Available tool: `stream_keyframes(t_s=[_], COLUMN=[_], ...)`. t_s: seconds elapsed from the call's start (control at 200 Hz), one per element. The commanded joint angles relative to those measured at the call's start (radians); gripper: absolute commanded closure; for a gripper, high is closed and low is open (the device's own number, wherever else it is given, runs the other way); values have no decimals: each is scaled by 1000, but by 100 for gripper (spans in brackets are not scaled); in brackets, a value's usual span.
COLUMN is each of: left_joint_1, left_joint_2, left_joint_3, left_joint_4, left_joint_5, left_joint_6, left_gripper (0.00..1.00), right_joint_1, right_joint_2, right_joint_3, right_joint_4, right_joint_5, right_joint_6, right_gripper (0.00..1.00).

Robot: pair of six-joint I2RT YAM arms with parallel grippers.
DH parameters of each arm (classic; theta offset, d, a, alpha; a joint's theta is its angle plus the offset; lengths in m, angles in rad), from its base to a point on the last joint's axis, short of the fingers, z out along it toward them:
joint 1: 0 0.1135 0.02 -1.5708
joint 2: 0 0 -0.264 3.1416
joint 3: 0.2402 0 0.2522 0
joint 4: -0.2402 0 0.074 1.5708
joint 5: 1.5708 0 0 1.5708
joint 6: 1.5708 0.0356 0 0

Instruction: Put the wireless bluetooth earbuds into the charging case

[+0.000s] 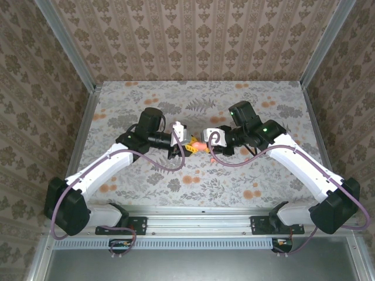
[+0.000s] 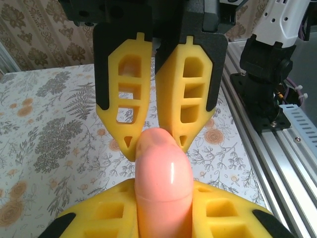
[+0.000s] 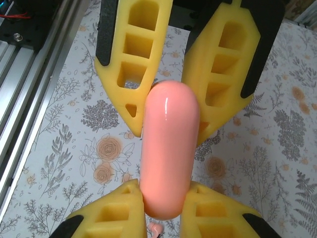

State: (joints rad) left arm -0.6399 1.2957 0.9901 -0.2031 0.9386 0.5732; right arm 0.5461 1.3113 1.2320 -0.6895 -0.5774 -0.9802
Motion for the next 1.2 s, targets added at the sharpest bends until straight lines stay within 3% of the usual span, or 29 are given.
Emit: stream_keyframes(t_s=[0.0, 0.08, 0.18, 0.5, 1.02, 1.195], left_joint_1=[-6, -5, -2, 5, 14, 28], left_joint_2=[4, 2, 4, 4, -3, -7], left_joint_3=[28, 22, 13, 0, -26, -81], left_joint_4=[-34, -13, 20, 82, 104, 245], left_joint_5=[21, 31, 47, 71, 77, 86], left_joint_6=[24, 10, -16, -62, -73, -167], left_gripper=[83, 84, 85, 85, 87, 87], right_joint_1=[0, -21, -51, -75, -234, -239], right_joint_2=[-4, -27, -57, -59, -80, -72], right_joint_3=[5, -38, -99, -148, -161, -161], right_joint_4=[60, 135, 251, 351, 551, 563], right_joint_5=[-10, -64, -151, -206, -337, -334], right_joint_6=[36, 106, 194, 281, 467, 507], right_gripper=[71, 56, 51, 49, 50, 51])
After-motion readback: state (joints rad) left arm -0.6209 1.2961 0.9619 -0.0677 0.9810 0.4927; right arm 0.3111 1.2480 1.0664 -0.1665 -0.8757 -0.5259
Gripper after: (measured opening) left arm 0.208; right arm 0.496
